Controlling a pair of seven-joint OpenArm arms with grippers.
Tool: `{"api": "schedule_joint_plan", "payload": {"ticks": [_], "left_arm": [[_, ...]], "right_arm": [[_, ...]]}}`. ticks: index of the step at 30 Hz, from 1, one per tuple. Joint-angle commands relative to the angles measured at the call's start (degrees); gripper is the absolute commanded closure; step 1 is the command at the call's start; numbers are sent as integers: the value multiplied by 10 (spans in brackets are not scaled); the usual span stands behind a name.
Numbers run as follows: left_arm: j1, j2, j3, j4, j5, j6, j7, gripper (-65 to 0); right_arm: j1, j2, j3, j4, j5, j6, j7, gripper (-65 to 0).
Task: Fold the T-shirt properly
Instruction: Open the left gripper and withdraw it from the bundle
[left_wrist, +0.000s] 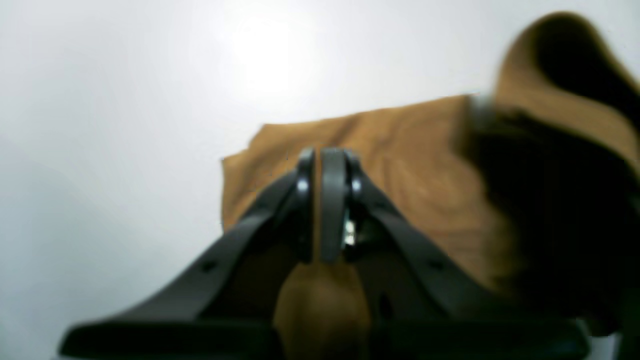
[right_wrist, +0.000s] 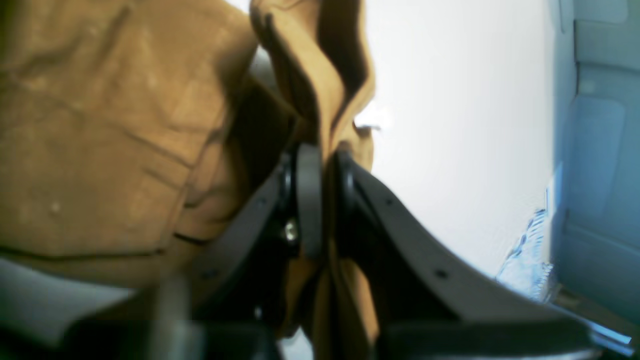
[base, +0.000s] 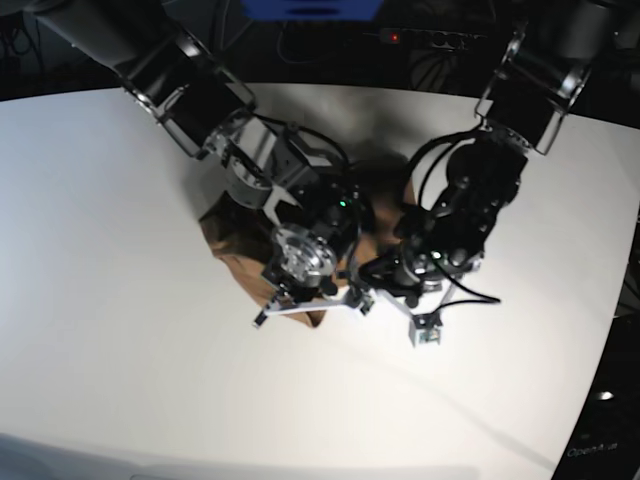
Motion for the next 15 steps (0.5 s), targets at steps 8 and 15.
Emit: {"api": "schedule_joint_plan", "payload": {"ticks": [8,15], "left_arm": [[17,-8,-64,91,0,-6,90,-23],[61,-22,-69,66,2,-6,90,-23]], "right_arm": [[17,4,3,5,-11,1,-1,-19],[18,4,4,4,-11,2,5,-19]]}}
